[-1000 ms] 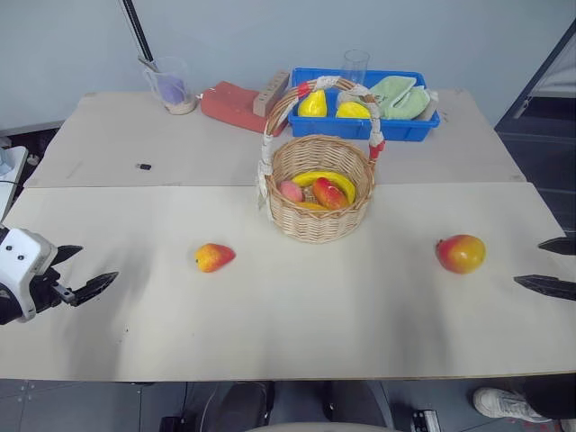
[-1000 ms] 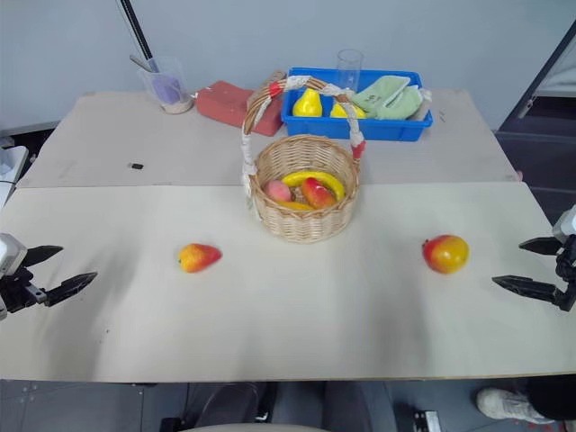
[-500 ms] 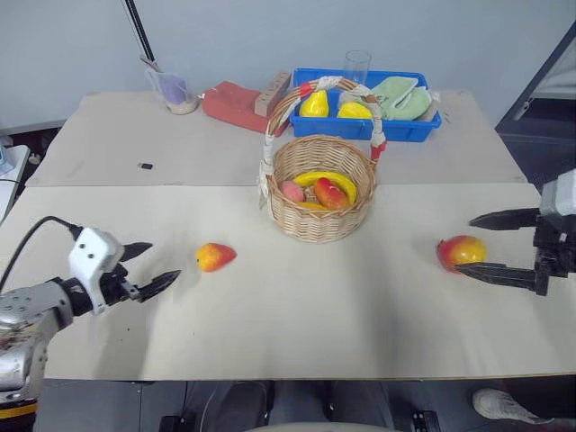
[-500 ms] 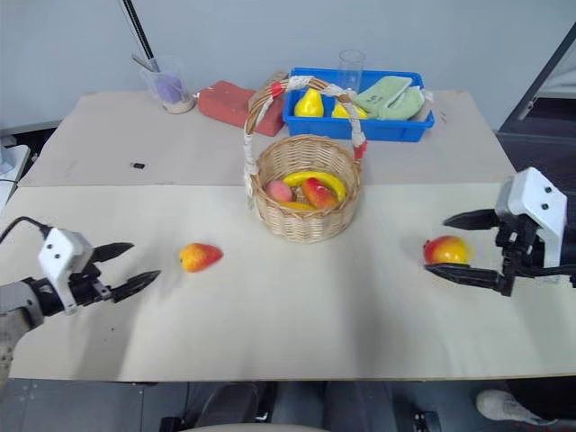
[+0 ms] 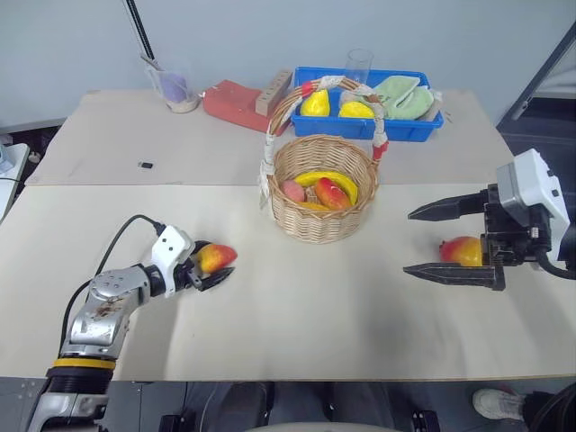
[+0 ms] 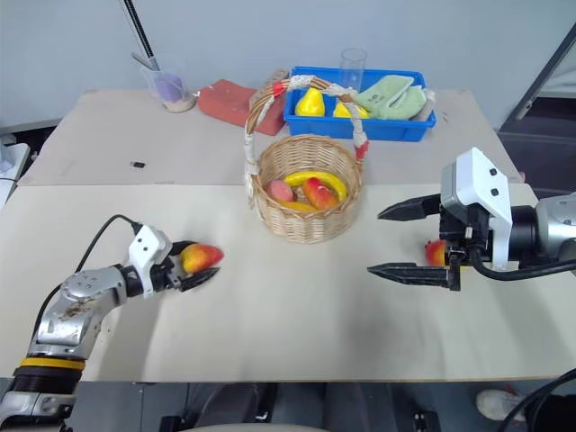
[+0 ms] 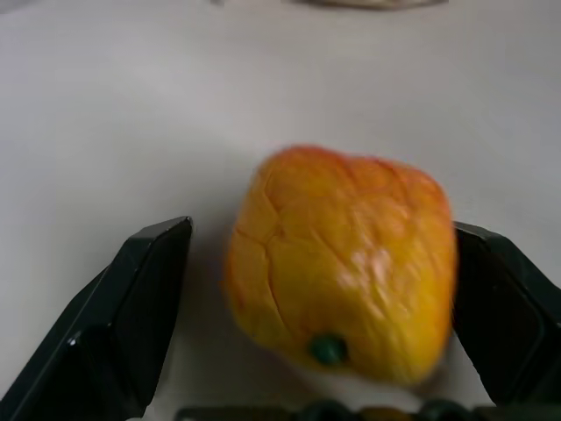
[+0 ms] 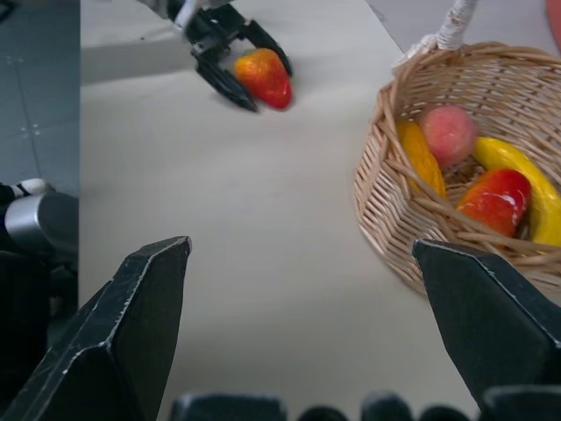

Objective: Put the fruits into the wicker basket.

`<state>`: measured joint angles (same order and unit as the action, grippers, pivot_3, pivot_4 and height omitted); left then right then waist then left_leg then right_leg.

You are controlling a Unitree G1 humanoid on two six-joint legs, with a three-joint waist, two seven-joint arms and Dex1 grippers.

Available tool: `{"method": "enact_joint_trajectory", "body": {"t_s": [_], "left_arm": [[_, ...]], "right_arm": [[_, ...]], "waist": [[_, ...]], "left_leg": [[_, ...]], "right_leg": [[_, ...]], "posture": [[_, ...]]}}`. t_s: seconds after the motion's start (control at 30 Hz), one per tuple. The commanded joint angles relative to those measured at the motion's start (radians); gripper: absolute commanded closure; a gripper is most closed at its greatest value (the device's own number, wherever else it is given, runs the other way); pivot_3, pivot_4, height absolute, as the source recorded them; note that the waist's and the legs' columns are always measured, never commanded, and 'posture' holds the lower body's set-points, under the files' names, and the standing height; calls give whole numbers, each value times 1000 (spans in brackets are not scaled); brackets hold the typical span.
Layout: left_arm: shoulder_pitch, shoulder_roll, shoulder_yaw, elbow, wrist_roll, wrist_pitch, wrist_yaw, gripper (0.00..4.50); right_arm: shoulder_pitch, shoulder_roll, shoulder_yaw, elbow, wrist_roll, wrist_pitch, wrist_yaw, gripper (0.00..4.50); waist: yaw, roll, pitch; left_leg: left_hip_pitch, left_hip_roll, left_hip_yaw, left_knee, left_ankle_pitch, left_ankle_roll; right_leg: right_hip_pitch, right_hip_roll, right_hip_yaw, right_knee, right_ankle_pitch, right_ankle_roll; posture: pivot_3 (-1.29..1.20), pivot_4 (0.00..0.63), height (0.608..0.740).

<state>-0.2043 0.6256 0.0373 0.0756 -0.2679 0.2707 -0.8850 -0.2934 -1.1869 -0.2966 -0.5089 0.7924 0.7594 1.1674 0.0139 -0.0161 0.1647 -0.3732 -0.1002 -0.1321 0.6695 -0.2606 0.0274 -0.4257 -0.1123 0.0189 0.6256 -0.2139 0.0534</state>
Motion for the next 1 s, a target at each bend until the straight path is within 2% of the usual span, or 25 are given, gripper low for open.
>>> {"method": "enact_joint_trajectory", "body": {"t_s": [0.03,0.07,0.13,0.17,0.27,0.3,0.47,0.53,0.6,0.77,1.0], "left_arm": [[-33,-14,-5,30,12,-41,1,0],[-40,-20,-5,44,13,-52,2,0],[-45,-25,-2,57,15,-64,1,564],[-45,-25,-1,58,12,-65,-4,894],[-34,-21,7,40,-5,-57,-19,2357],[-28,-14,15,11,-21,-45,-27,2615],[-24,29,61,-215,-154,95,-57,2645],[-101,25,26,-336,-200,152,-60,2645],[-191,-13,-13,-361,-189,162,-26,2645],[-442,-174,-183,-215,2,26,65,2645],[-590,-324,-281,118,213,-238,188,2645]], "right_arm": [[-13,0,-19,-18,20,5,-13,28],[-15,2,-19,-21,25,6,-18,28],[-12,2,-22,-25,31,7,-23,0],[-9,1,-25,-27,32,7,-26,0],[1,0,-38,-31,33,8,-31,0],[8,-1,-45,-32,29,7,-32,0],[59,-14,-125,-48,31,25,-42,0],[94,-15,-197,-64,37,52,-56,0],[120,-10,-245,-77,42,72,-69,0],[151,11,-311,-108,62,111,-128,0],[157,38,-328,-143,88,128,-201,0]], "waist": [[0,0,0],[0,0,0],[-1,0,0],[-2,0,0],[-1,0,0],[-1,0,0],[-1,0,0],[9,0,0],[22,0,0],[29,-1,0],[20,-1,0]], "left_leg": [[0,0,0,0,0,0],[0,0,0,0,0,0],[0,0,0,0,0,0],[0,0,0,0,0,0],[0,0,0,0,0,0],[0,0,0,0,0,0],[-1,0,0,0,0,0],[-2,0,0,1,0,0],[-4,0,0,4,0,0],[-3,-3,0,10,0,1],[-4,-3,0,9,0,2]], "right_leg": [[0,0,0,0,0,0],[0,0,0,0,0,0],[0,0,0,0,0,0],[0,0,0,0,0,0],[0,0,0,0,0,0],[0,0,0,0,0,0],[-1,0,0,0,0,0],[-2,0,0,1,0,0],[-2,0,-1,1,0,1],[3,-1,-1,-1,4,4],[0,0,1,-1,4,4]], "posture": [[0,150,740],[0,150,740],[0,150,740],[0,150,740],[0,150,740],[0,150,740],[0,150,740],[0,150,740],[0,150,740],[0,150,740],[0,150,740]]}}
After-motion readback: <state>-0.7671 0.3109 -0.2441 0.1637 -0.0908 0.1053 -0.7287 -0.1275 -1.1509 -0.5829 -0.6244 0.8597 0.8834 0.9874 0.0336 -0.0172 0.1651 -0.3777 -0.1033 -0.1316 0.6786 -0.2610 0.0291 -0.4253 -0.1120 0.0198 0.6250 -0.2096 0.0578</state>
